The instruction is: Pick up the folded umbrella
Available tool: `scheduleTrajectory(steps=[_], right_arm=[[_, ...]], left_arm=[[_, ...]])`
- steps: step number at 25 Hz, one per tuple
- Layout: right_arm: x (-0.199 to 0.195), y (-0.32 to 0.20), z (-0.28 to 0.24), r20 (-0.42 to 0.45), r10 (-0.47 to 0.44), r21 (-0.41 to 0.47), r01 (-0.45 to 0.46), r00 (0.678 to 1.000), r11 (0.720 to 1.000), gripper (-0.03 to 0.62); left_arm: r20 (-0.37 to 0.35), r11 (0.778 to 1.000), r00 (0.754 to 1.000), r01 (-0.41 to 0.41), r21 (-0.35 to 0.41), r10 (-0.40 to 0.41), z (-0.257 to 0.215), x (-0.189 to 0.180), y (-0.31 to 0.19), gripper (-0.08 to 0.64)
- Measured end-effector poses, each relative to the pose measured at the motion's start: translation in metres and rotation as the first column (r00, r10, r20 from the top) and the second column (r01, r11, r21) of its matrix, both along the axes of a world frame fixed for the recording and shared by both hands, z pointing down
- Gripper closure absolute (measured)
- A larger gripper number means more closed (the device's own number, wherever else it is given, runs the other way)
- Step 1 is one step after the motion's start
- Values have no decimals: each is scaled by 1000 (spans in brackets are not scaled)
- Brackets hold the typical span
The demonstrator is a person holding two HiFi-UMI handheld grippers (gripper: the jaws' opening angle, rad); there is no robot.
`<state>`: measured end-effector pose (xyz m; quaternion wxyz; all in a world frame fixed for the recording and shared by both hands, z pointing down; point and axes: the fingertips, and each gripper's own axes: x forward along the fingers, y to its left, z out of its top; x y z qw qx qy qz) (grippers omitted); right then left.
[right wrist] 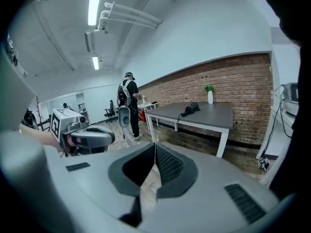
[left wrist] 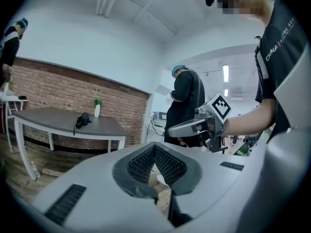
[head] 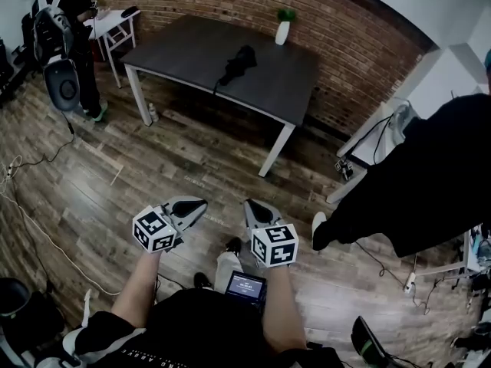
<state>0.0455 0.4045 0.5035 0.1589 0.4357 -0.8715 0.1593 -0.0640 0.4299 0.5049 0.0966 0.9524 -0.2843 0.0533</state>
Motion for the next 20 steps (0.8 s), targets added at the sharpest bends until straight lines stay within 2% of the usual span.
scheduleTrajectory(steps=[7,12,20], right_arm=[[2,-41,12,41,-5,-36,7,999,999,581],[-18,-78,18,52,-78,-45,80,996,996,581],[-14,-158,17,81,-84,-50,88,993,995,581]], left_arm=[[21,999,999,30,-37,-30,14,-5,-29,557],[11,995,996,84,-46,-84,13,-24,-68,557],[37,995,996,85,-50,-83,10,-23,-132,557]])
